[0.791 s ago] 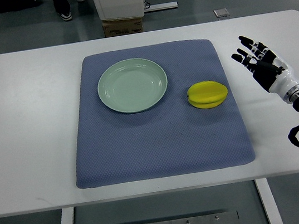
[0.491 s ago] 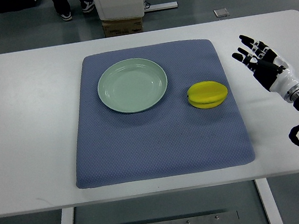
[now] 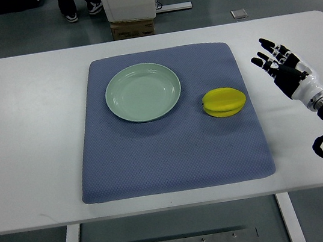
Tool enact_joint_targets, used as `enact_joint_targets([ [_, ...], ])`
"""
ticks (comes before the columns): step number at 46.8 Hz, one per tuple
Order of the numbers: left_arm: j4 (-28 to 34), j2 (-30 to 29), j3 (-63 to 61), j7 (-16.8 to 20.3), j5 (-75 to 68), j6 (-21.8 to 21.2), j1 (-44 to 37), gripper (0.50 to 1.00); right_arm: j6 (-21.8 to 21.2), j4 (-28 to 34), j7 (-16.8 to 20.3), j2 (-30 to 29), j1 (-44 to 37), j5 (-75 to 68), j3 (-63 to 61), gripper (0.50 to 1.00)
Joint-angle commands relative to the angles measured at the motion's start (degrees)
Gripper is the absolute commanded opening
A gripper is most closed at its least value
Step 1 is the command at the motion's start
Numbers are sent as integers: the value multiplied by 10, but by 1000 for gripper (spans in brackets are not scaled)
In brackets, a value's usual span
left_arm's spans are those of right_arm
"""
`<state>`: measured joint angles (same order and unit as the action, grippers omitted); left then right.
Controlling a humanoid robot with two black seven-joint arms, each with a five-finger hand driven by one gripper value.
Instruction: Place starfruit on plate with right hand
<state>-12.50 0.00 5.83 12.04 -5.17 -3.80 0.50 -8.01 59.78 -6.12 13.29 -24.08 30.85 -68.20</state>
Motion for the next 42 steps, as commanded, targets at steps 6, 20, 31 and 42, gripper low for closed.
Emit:
enact_joint_targets([
  [6,0,0,0,0,0,0,-1,1000,-1,2,0,-1,-9,-4,-1,1000],
  [20,0,0,0,0,0,0,-1,1000,-3,1,-3,3,-13,-4,-4,1000],
  [31,0,0,0,0,0,-1,-1,1000,-5,-2,-24,5,-22,-4,1,1000],
  [42,0,0,0,0,0,0,-1,1000,-5,-16,-25,5,-33,-4,1,1000],
])
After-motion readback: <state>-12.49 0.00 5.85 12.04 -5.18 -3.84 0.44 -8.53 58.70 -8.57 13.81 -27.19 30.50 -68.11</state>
